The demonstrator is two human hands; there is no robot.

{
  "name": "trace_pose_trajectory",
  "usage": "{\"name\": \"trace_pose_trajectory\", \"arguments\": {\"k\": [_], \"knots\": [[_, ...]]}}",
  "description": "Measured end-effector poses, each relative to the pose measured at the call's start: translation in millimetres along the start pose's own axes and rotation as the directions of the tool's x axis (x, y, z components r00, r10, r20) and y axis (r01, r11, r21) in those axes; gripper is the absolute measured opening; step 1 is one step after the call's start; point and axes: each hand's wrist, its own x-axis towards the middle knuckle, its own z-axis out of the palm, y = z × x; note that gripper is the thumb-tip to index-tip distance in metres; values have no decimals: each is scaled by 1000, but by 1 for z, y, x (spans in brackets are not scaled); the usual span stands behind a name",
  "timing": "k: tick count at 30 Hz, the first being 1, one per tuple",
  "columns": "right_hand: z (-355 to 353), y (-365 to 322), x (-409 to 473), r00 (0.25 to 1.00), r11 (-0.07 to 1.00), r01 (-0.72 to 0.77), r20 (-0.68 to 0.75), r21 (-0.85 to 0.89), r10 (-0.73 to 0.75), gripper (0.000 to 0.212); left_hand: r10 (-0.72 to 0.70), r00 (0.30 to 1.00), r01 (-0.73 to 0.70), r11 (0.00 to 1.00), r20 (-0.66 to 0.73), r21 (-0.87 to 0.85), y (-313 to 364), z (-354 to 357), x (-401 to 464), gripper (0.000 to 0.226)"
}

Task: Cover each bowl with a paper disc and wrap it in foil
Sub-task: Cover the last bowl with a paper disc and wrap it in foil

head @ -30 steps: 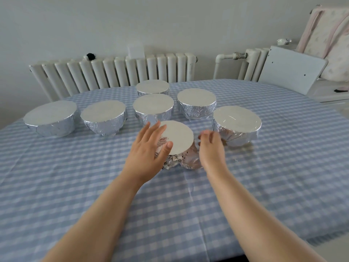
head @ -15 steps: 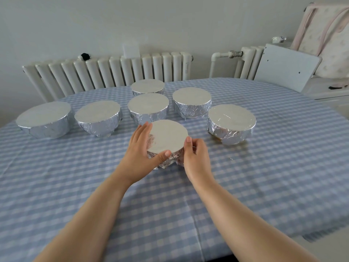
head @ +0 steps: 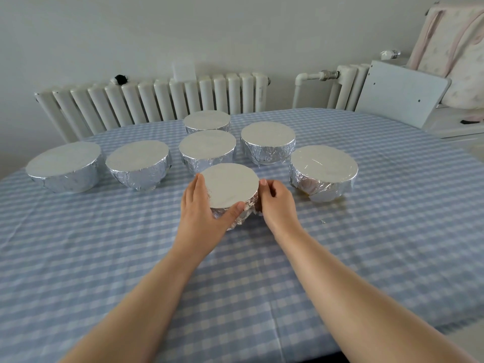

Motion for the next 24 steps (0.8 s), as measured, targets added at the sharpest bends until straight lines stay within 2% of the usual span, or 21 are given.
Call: {"name": "trace_pose_trajectory", "arguments": {"k": [2,6,10,13,24], "knots": [[1,-1,2,1000,999,-24,10,38,23,25,-22,1000,22,1000,2,-12,-4,-1,2,117],[4,-3,6,994,966,-106,61,237,94,17,-54,998,54,997,-9,-56,-10,-4,6,118],[6,-4,6,993,944,-112,60,312,98,13,-45,999,44,994,-1,-100,-14,-6,8,108],[8,-5,8,990,926,-136,76,353,116,11,-27,1000,25,989,-12,-144,-12,-9,9,87],[14,-11,20,945,855,-302,253,422,209,23,-33,999,30,971,-8,-238,-9,-12,10,64]]}}
